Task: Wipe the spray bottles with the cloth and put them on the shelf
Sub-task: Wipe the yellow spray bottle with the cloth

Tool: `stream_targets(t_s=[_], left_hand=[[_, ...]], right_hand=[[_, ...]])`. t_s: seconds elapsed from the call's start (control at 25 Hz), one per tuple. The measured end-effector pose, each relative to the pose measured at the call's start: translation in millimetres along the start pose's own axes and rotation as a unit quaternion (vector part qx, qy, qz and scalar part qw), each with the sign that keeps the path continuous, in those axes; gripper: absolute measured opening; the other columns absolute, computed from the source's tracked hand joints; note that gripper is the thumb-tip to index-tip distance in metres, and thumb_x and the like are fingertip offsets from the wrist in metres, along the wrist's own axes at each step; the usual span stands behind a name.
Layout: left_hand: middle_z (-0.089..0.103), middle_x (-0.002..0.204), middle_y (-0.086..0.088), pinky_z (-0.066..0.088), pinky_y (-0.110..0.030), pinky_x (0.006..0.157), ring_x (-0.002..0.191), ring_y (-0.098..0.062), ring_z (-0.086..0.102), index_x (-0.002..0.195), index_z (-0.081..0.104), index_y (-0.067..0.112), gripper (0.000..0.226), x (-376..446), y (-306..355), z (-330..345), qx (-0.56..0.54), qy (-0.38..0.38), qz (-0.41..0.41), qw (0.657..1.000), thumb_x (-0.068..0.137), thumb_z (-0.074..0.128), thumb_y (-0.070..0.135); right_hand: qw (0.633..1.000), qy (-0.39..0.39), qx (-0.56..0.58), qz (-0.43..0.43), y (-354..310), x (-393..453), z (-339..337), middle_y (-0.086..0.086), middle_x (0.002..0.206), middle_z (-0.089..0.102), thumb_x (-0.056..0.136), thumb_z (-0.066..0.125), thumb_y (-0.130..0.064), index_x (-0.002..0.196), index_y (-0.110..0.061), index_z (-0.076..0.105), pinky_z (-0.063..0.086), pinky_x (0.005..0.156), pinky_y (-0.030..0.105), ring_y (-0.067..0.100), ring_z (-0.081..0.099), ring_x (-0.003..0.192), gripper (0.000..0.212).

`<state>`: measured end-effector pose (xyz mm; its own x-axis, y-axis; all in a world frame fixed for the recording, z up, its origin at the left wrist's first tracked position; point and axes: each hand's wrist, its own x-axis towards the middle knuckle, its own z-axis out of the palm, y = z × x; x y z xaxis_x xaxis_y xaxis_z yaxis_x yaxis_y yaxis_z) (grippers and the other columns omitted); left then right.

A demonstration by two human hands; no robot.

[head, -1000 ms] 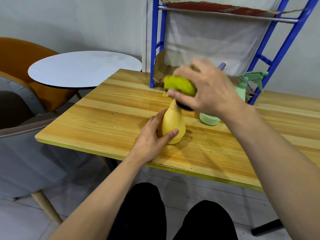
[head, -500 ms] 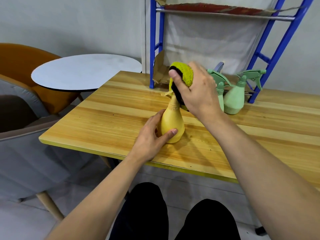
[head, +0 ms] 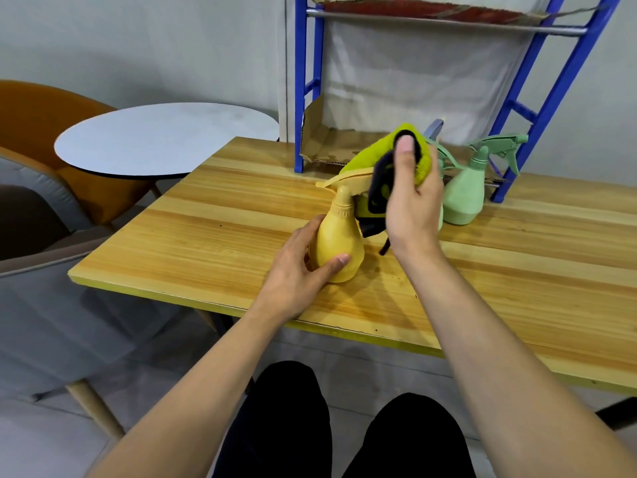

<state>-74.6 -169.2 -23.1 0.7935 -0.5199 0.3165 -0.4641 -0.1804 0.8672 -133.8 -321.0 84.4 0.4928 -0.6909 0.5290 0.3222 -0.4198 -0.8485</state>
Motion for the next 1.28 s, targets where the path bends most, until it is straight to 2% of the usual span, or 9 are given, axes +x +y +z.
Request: stream_targets(t_s=[0.04,0.12,0.28,0.4,0.56,0.76,0.92,1.16,1.28], left_hand=[[0.05,0.15,0.01,0.045,-0.046,0.115,0.14,-0.008,0.047,0.156,0.037,0.037,0.088,-0.6,0.6,0.6,0.002,0.001,-0.001,1.0,0.081,0.069,0.07],[0.05,0.149,0.009,0.045,-0.047,0.115,0.139,-0.009,0.047,0.156,0.036,0.037,0.086,-2.3,3.3,3.0,0.014,0.005,0.002,1.0,0.083,0.068,0.069],[0.047,0.146,0.01,0.045,-0.047,0.114,0.136,-0.009,0.046,0.158,0.032,0.036,0.083,-3.4,7.9,4.4,0.034,0.013,0.002,0.999,0.088,0.068,0.062],[0.046,0.151,0.007,0.043,-0.048,0.116,0.139,-0.01,0.044,0.159,0.031,0.034,0.082,-3.9,10.3,3.0,0.043,0.009,0.003,0.999,0.09,0.07,0.055],[0.044,0.153,0.005,0.042,-0.046,0.117,0.136,-0.006,0.04,0.159,0.03,0.034,0.083,-4.8,15.8,2.4,0.046,0.012,-0.014,0.999,0.09,0.07,0.054],[0.047,0.15,0.007,0.048,-0.042,0.111,0.131,-0.007,0.044,0.156,0.034,0.034,0.082,-2.6,22.7,6.3,0.068,0.046,-0.024,0.996,0.087,0.075,0.054],[0.051,0.147,0.007,0.052,-0.045,0.106,0.13,-0.014,0.053,0.149,0.042,0.033,0.075,1.8,36.0,-0.5,0.083,0.062,-0.04,0.994,0.085,0.072,0.059],[0.066,0.13,0.012,0.053,-0.034,0.105,0.124,-0.006,0.06,0.134,0.062,0.029,0.035,27.5,61.4,-37.9,0.015,0.003,0.017,1.0,0.1,0.066,0.034],[0.073,0.113,0.012,0.057,-0.032,0.099,0.11,-0.002,0.068,0.124,0.069,0.024,0.025,28.6,57.8,-31.6,0.031,0.007,0.067,0.997,0.099,0.069,0.023]], right_hand=[[0.999,0.015,0.031,0.039,7.8,-5.0,-2.6,-0.013,0.111,0.068,0.104,0.046,-0.049,0.116,-0.03,0.061,0.046,0.105,0.026,0.001,0.059,0.116,0.027],[0.997,0.022,0.031,0.069,21.8,-16.0,-3.6,0.0,0.14,0.061,0.1,0.045,-0.059,0.142,-0.02,0.053,0.041,0.114,0.034,0.009,0.051,0.134,0.057],[0.997,0.021,-0.022,0.066,30.1,-22.9,5.4,0.011,0.146,0.055,0.092,0.042,-0.074,0.146,-0.013,0.047,0.042,0.113,0.041,0.024,0.052,0.135,0.082],[0.997,0.008,-0.059,0.056,27.6,-19.5,-2.2,0.004,0.124,0.068,0.099,0.044,-0.061,0.139,-0.013,0.055,0.046,0.087,0.008,0.017,0.062,0.113,0.063],[0.986,-0.015,-0.159,0.052,32.4,-30.5,-25.2,-0.013,0.086,0.058,0.104,0.045,-0.049,0.118,-0.014,0.056,0.036,0.071,0.022,0.009,0.057,0.083,0.039],[0.964,-0.055,-0.253,0.055,51.0,-51.7,-51.0,0.006,0.11,0.055,0.097,0.058,-0.044,0.122,-0.02,0.041,0.039,0.078,0.033,0.025,0.054,0.099,0.039],[0.909,-0.12,-0.399,-0.016,51.0,-76.3,-52.0,0.009,0.125,0.046,0.087,0.071,-0.031,0.132,-0.032,0.051,0.042,0.094,0.043,0.03,0.048,0.112,0.049],[0.982,-0.052,-0.178,0.037,38.9,-69.4,-46.0,0.005,0.121,0.055,0.095,0.065,-0.021,0.136,-0.035,0.058,0.035,0.091,0.006,0.006,0.05,0.107,0.044],[0.985,-0.085,-0.151,0.018,17.7,-64.5,-21.4,0.0,0.125,0.056,0.096,0.064,-0.018,0.135,-0.035,0.06,0.036,0.097,0.009,0.005,0.052,0.113,0.042]])
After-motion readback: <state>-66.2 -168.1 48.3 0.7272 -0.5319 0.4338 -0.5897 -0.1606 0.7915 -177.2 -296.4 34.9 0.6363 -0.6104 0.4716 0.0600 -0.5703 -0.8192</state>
